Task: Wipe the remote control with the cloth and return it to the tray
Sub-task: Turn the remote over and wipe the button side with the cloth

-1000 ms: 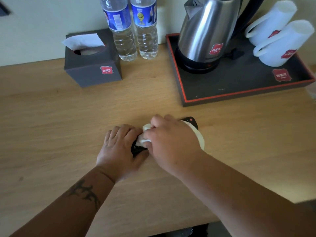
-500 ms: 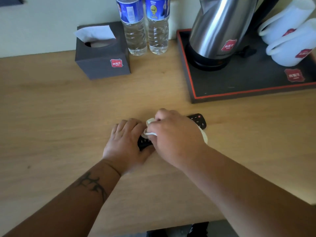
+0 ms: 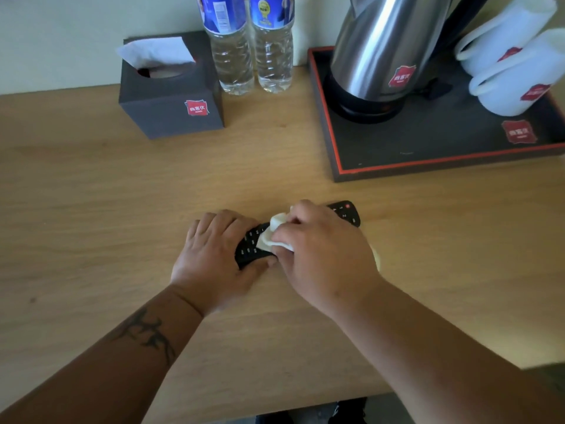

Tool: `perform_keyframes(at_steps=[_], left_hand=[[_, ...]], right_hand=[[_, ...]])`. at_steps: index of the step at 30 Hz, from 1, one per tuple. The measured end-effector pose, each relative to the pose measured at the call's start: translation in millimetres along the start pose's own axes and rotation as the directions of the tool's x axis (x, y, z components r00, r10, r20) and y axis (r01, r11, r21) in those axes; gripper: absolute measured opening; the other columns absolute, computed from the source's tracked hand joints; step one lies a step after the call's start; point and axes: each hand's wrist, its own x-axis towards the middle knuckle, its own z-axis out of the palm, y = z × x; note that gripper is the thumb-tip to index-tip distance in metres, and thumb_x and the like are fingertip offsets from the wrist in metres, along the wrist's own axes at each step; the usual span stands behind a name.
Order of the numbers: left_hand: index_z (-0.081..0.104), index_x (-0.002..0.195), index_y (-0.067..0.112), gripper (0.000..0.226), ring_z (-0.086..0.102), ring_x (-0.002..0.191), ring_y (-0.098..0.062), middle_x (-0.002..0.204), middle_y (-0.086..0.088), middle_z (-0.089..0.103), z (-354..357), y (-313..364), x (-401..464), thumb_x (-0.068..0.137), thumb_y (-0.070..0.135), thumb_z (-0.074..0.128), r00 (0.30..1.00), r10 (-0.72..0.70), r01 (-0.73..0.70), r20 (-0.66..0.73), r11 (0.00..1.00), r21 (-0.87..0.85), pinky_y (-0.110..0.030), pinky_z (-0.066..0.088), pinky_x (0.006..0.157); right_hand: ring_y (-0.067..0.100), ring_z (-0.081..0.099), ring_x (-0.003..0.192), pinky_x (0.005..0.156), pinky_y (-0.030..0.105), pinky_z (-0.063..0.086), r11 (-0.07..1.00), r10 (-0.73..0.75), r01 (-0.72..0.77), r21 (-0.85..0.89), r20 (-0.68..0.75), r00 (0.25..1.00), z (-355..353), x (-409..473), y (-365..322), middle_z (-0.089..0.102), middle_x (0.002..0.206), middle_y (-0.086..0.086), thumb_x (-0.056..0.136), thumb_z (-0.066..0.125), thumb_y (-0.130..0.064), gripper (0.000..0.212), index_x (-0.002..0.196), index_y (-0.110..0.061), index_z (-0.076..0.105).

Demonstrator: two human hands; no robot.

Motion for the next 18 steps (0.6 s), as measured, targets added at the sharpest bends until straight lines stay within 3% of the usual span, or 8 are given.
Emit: perform_keyframes(at_steps=[7,11,16,18], left_hand=[[0.055,0.122,0.026,0.062,0.044,0.107,-0.017,0.112,0.007,0.052,0,0,1,0.078,0.069,0.052,1.0,0.02,-0.02,0.005,1.0,0.006,-0.037,0.033,0.099],[0.056,0.119,0.026,0.059,0.048,0.103,-0.02,0.11,0.005,0.054,1,0,-1,0.076,0.066,0.056,1.0,0.017,-0.016,-0.021,1.0,0.011,-0.037,0.034,0.095],[0.056,0.117,0.024,0.059,0.05,0.102,-0.022,0.109,0.003,0.055,1,0,1,0.074,0.064,0.058,1.0,0.027,-0.027,-0.003,0.999,0.018,-0.037,0.035,0.094],[0.056,0.115,0.023,0.057,0.051,0.101,-0.023,0.108,0.003,0.055,0,0,1,0.074,0.062,0.061,0.999,0.032,-0.031,-0.013,0.999,0.017,-0.04,0.038,0.093]], right_hand=[[0.021,0.062,0.074,0.052,0.025,0.042,0.98,0.187,-0.189,-0.066,-0.023,0.982,-31,-21,51,0.061,0.089,-0.006,0.075,0.079,-0.029,0.011,0.086,-0.03,0.076],[0.02,0.061,0.073,0.052,0.027,0.044,0.99,0.14,-0.141,-0.01,-0.046,0.989,-20,1,11,0.061,0.089,-0.004,0.075,0.076,-0.033,0.011,0.086,-0.031,0.076],[0.02,0.058,0.061,0.048,0.025,0.034,0.987,0.161,-0.161,-0.008,0.004,0.987,-1,-3,-3,0.057,0.083,-0.002,0.077,0.072,-0.032,0.013,0.089,-0.03,0.076],[0.016,0.056,0.064,0.05,0.026,0.04,0.988,0.148,-0.142,-0.058,0.11,0.983,-5,-17,-3,0.055,0.085,-0.005,0.08,0.066,-0.033,0.016,0.093,-0.031,0.075]])
